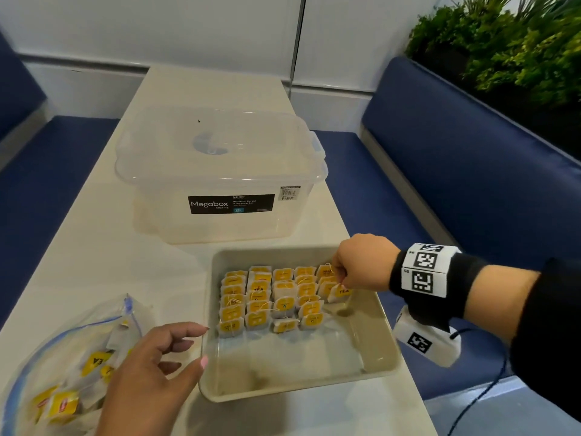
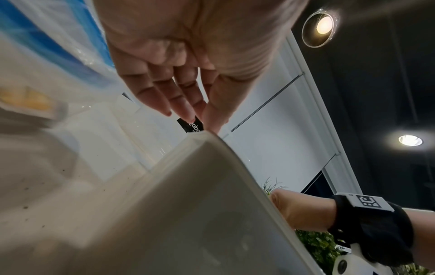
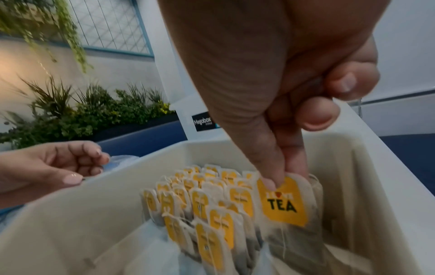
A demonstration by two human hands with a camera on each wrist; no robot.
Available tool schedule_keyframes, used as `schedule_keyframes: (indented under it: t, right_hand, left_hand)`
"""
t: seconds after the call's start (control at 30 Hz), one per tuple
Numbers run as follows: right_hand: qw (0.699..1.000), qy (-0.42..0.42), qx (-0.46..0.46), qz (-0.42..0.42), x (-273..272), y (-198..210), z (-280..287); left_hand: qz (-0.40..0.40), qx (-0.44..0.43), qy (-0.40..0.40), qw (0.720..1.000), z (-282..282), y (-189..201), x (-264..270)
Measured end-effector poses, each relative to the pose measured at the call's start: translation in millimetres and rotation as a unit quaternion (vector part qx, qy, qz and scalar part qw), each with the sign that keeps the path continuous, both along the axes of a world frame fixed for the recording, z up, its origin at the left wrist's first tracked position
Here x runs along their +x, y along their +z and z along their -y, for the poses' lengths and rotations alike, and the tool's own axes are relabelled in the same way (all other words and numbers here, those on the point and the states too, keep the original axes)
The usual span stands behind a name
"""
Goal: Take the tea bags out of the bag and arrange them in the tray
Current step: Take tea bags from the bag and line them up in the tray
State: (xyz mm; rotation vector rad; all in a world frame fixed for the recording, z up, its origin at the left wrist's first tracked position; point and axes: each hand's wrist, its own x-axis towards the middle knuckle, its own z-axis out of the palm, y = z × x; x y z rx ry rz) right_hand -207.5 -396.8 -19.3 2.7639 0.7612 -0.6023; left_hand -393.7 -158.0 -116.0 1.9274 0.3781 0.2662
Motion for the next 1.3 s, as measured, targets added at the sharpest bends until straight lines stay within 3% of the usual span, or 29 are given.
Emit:
schedule_keyframes:
  t: [0.57,0.93,1.13,1.3]
  right_hand:
    - [0.996,0.005,-0.086,0.004,13.5,-37.2,-21.6]
    - [0.996,-0.007,-0.084,0.015,17.1,-28.3,-19.2]
    - [0.999,-0.009,0.013,0.035,3.3,12.6,-31.8]
    - [0.984,0.034,0.174,0.018,-37.7,42.5,-85.3]
  left_hand:
    - [0.003,-0.036,-0.017,0.999,-2.8,-5.8,-1.5]
    - [-0.015,-0.034,-0.016,0.999,-1.0,4.9,-3.1]
    - [0.023,-0.023,-0.001,0.999,-2.8,18.0,-8.2]
    - [0.065,0.025,0.095,0.993,-35.3,38.9,-28.9]
